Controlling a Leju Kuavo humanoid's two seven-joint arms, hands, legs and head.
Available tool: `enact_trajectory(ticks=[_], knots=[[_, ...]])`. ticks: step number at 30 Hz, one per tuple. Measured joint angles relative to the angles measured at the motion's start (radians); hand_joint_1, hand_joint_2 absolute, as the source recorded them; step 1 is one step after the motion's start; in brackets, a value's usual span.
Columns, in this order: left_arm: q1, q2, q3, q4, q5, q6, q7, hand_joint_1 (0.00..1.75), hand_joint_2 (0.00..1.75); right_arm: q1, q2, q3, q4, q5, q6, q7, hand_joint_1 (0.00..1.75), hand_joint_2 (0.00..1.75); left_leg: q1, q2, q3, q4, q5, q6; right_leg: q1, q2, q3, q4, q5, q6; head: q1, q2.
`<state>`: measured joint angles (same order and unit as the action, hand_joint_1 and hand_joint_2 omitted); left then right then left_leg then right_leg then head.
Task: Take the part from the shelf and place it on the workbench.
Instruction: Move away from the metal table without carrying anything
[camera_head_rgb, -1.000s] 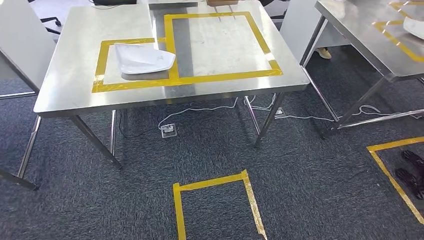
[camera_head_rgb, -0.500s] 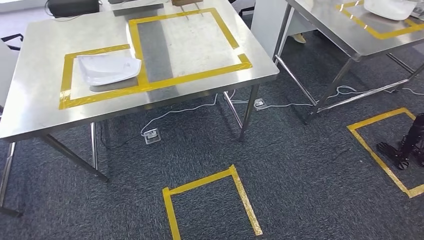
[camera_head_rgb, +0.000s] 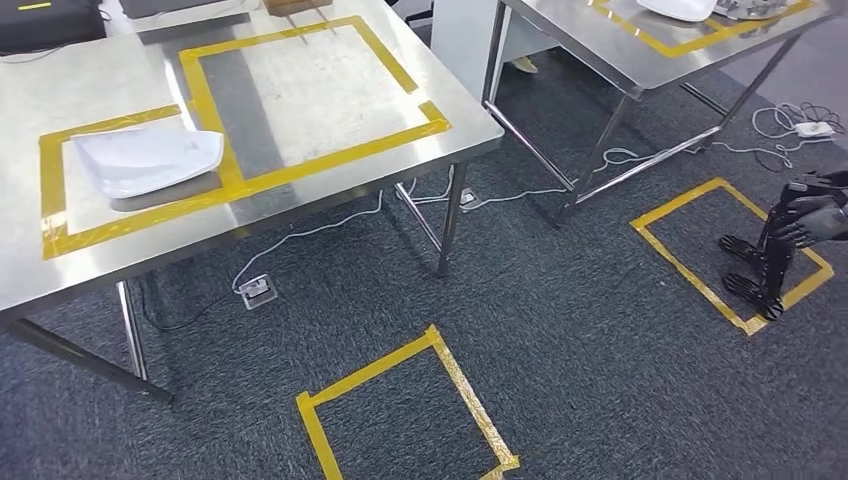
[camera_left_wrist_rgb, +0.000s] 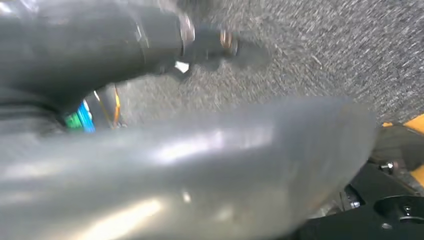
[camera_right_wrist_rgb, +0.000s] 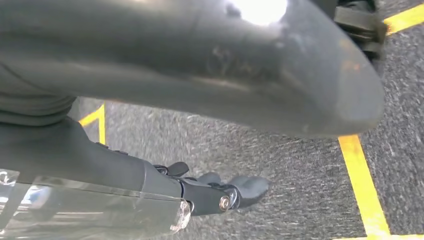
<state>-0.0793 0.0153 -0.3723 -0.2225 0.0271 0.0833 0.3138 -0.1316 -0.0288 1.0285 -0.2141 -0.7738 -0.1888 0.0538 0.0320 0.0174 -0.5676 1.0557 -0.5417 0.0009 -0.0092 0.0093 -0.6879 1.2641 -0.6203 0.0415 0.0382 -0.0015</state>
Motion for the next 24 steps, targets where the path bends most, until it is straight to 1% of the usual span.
enact_trajectory(ticks=[1,2,3,4,5,6,7,8,9,10,11,12,13,14,15,16,17,18,19,20,21,22,23,24], knots=[[0.000,0.000,0.000,0.000,0.000,0.000,0.000,0.00,0.00,0.001,0.000,0.000,0.000,0.000,0.000,0.000,0.00,0.00,-0.001,0.014,0.001,0.000,-0.002,0.000,0.000,-0.004,-0.016,0.029,-0.002,-0.001,0.004,0.000],[-0.001,0.000,0.000,0.000,0.000,0.000,0.000,0.00,0.00,0.003,0.000,0.000,0.000,0.000,0.000,0.000,0.00,0.00,-0.003,0.025,0.003,0.000,-0.005,0.000,0.000,-0.007,-0.014,0.021,0.016,-0.004,0.009,0.000],[-0.001,0.000,0.000,0.000,0.000,0.000,0.000,0.00,0.00,0.006,0.000,0.000,0.000,0.000,0.000,0.000,0.00,0.00,-0.005,0.035,0.007,0.000,-0.008,-0.001,0.002,-0.011,0.008,-0.025,0.050,-0.011,0.014,0.000],[-0.003,-0.001,0.000,0.000,0.000,0.000,0.000,0.00,0.00,0.008,-0.001,0.000,0.000,0.000,0.000,0.000,0.00,0.00,-0.006,0.043,0.012,-0.001,-0.010,-0.002,0.005,-0.021,0.041,-0.091,0.086,-0.020,0.017,0.000],[-0.004,-0.002,0.000,0.000,0.000,0.000,0.000,0.00,0.00,0.008,-0.002,0.000,0.000,0.000,0.000,0.000,0.00,0.00,-0.008,0.050,0.016,-0.002,-0.013,-0.005,0.011,-0.035,0.073,-0.154,0.110,-0.031,0.018,0.000],[-0.005,-0.004,0.000,0.000,0.000,0.000,0.000,0.00,0.00,0.007,-0.003,0.000,0.000,0.000,0.000,0.000,0.00,0.00,-0.009,0.056,0.018,-0.004,-0.015,-0.008,0.016,-0.046,0.096,-0.201,0.122,-0.039,0.018,0.000],[-0.006,-0.005,0.000,0.000,0.000,0.000,0.000,0.00,0.00,0.006,-0.004,0.000,0.000,0.000,0.000,0.000,0.00,0.00,-0.010,0.062,0.020,-0.006,-0.016,-0.012,0.021,-0.053,0.106,-0.223,0.122,-0.045,0.018,0.000],[-0.007,-0.006,0.000,0.000,0.001,0.000,0.000,0.00,0.00,0.006,-0.004,0.000,0.000,0.000,0.000,0.000,0.00,0.00,-0.011,0.068,0.023,-0.010,-0.015,-0.017,0.024,-0.052,0.109,-0.229,0.118,-0.047,0.017,0.000],[-0.008,-0.007,0.000,0.000,0.001,0.000,0.000,0.00,0.00,0.008,-0.004,0.000,0.000,0.000,0.000,0.000,0.00,0.00,-0.011,0.071,0.027,-0.014,-0.016,-0.023,0.022,-0.046,0.113,-0.238,0.122,-0.050,0.018,0.000],[-0.009,-0.008,0.000,0.000,0.001,0.000,0.000,0.00,0.00,0.010,-0.004,0.000,0.000,0.000,0.000,0.000,0.00,0.00,-0.010,0.058,0.031,-0.015,-0.021,-0.027,0.020,-0.041,0.119,-0.249,0.126,-0.053,0.016,0.000],[-0.010,-0.008,0.000,-0.001,0.001,0.000,0.000,0.00,0.00,0.011,-0.003,0.000,0.000,-0.001,0.000,0.000,0.00,0.00,-0.010,0.035,0.028,-0.002,-0.032,-0.031,0.017,-0.035,0.127,-0.261,0.131,-0.056,0.014,0.000],[-0.010,-0.008,0.000,-0.001,0.001,0.000,0.000,0.00,0.00,0.010,-0.003,0.000,0.000,-0.001,0.000,0.000,0.00,0.00,-0.010,0.009,0.013,0.033,-0.055,-0.033,0.014,-0.030,0.134,-0.272,0.136,-0.060,0.008,0.000],[-0.010,-0.008,0.000,-0.001,0.002,0.000,0.000,0.00,0.00,0.008,-0.002,0.000,0.001,-0.001,0.000,0.000,0.00,0.00,-0.009,-0.015,-0.014,0.087,-0.082,-0.033,0.015,-0.023,0.136,-0.275,0.137,-0.062,0.002,0.000],[-0.008,-0.007,0.000,-0.001,0.002,0.000,0.001,0.00,0.00,0.006,-0.002,-0.001,0.001,-0.001,0.000,0.001,0.00,0.00,-0.009,-0.024,-0.049,0.150,-0.108,-0.033,0.015,-0.015,0.137,-0.276,0.137,-0.065,-0.004,0.000],[-0.007,-0.007,0.000,-0.001,0.003,0.000,0.002,0.00,0.00,0.006,-0.001,-0.001,0.001,-0.001,0.000,0.001,0.00,0.00,-0.010,-0.025,-0.080,0.203,-0.122,-0.034,0.016,-0.005,0.138,-0.276,0.136,-0.067,-0.009,0.000],[-0.005,-0.007,0.000,0.000,0.004,0.000,0.004,0.00,0.00,0.006,0.000,-0.001,0.001,-0.001,0.000,0.001,0.00,0.00,-0.010,-0.024,-0.098,0.223,-0.115,-0.035,0.017,0.005,0.139,-0.274,0.134,-0.067,-0.014,0.000],[-0.004,-0.007,-0.001,0.000,0.006,0.000,0.005,0.00,0.00,0.008,0.000,-0.001,0.001,-0.001,0.000,0.001,0.00,0.00,-0.010,-0.024,-0.098,0.207,-0.087,-0.035,0.017,0.017,0.141,-0.272,0.131,-0.067,-0.017,0.000],[-0.003,-0.006,-0.001,0.000,0.008,0.000,0.006,0.00,0.00,0.009,0.001,-0.001,0.001,-0.001,0.000,0.001,0.00,0.00,-0.010,-0.029,-0.082,0.159,-0.046,-0.035,0.017,0.028,0.144,-0.267,0.127,-0.065,-0.021,0.000],[-0.002,-0.005,-0.001,0.000,0.009,0.000,0.007,0.00,0.00,0.009,0.002,-0.001,0.001,-0.001,0.000,0.001,0.00,0.00,-0.008,-0.048,-0.058,0.102,-0.011,-0.033,0.016,0.038,0.144,-0.261,0.121,-0.061,-0.026,0.000],[-0.002,-0.005,-0.002,0.000,0.011,0.000,0.006,0.00,0.00,0.008,0.002,-0.001,0.001,-0.002,0.000,0.001,0.00,0.00,-0.006,-0.069,-0.035,0.049,0.011,-0.031,0.016,0.049,0.142,-0.252,0.115,-0.055,-0.031,0.000],[-0.002,-0.004,-0.005,0.000,0.013,0.000,0.006,0.00,0.00,0.007,0.002,-0.001,0.000,-0.002,0.000,0.001,0.00,0.00,-0.005,-0.087,-0.019,0.016,0.020,-0.028,0.015,0.058,0.139,-0.244,0.110,-0.049,-0.034,0.000],[-0.002,-0.004,-0.007,0.000,0.015,0.000,0.005,0.00,0.00,0.006,0.002,-0.001,0.000,-0.002,0.000,0.001,0.00,0.00,-0.005,-0.097,-0.011,0.002,0.015,-0.024,0.013,0.068,0.135,-0.240,0.107,-0.043,-0.036,0.000],[-0.002,-0.004,-0.009,0.000,0.016,0.000,0.005,0.00,0.00,0.005,0.003,-0.002,0.000,-0.002,0.000,0.001,0.00,0.00,-0.006,-0.091,-0.007,-0.004,0.013,-0.020,0.012,0.078,0.132,-0.238,0.107,-0.038,-0.036,0.000],[-0.002,-0.004,-0.010,0.000,0.017,0.000,0.005,0.00,0.00,0.005,0.002,-0.002,0.000,-0.002,0.000,0.001,0.00,0.00,-0.007,-0.080,-0.005,-0.005,0.013,-0.015,0.010,0.084,0.131,-0.238,0.106,-0.033,-0.036,0.000]])
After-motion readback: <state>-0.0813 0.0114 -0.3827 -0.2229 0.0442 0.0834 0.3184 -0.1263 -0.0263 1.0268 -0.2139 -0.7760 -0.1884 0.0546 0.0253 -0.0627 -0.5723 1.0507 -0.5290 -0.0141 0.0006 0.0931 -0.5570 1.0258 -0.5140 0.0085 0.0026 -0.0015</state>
